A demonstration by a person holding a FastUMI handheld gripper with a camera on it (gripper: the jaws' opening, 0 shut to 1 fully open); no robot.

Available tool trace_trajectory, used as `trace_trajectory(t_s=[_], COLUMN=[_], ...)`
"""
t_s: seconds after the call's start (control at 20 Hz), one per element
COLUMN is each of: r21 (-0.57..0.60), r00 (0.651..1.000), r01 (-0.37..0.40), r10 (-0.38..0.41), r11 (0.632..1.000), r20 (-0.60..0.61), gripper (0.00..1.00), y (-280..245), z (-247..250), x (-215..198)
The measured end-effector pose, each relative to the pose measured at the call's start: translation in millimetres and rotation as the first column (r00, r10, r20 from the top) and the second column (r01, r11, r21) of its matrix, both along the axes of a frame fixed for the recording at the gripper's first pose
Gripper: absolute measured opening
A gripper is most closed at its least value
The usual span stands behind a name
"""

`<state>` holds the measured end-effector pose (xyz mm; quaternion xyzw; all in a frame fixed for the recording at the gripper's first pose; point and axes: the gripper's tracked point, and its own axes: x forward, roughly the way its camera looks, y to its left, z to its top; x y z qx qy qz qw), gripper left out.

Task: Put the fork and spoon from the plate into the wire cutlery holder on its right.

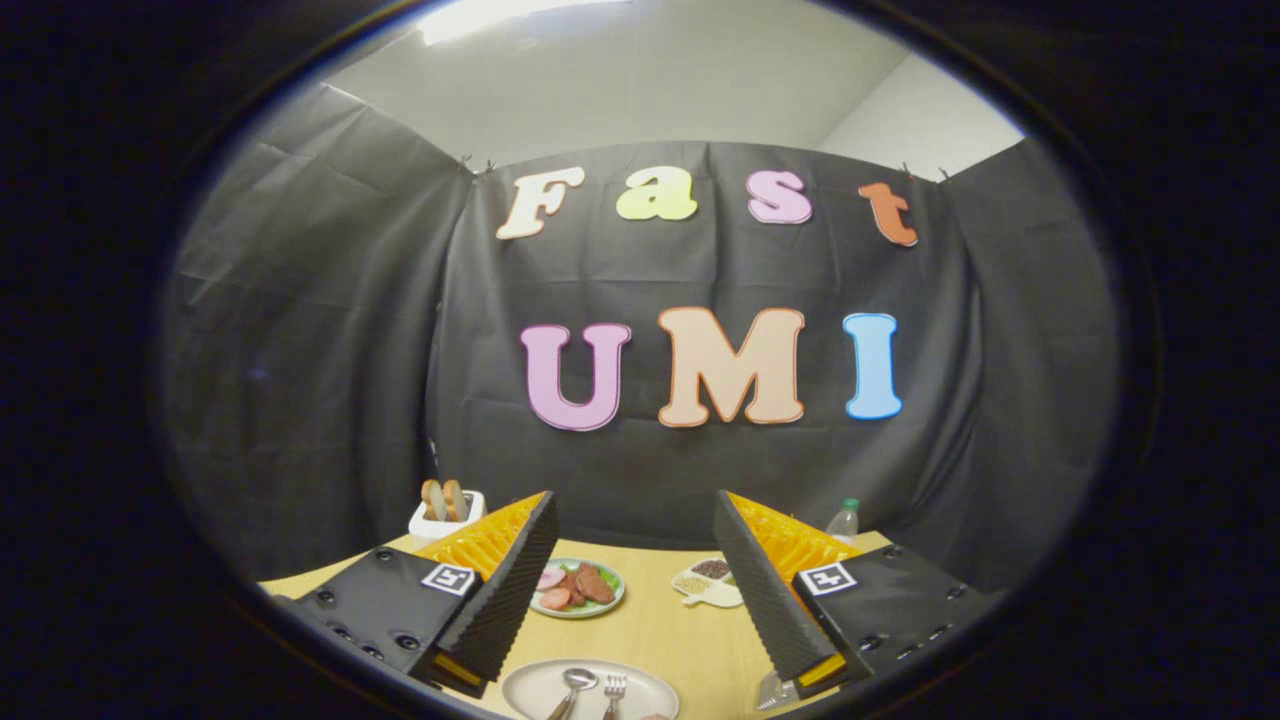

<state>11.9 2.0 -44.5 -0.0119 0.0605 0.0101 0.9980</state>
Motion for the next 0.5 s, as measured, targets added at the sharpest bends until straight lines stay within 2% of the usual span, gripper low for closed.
trace_trajectory(t_s=[0.5], r21=[-0.01], r00=[0.986], r01=[-0.02], r10=[0.018], r11=[1.0], r20=[-0.163], gripper=[1.0], y=[3.2], z=[-64.9], x=[1.4])
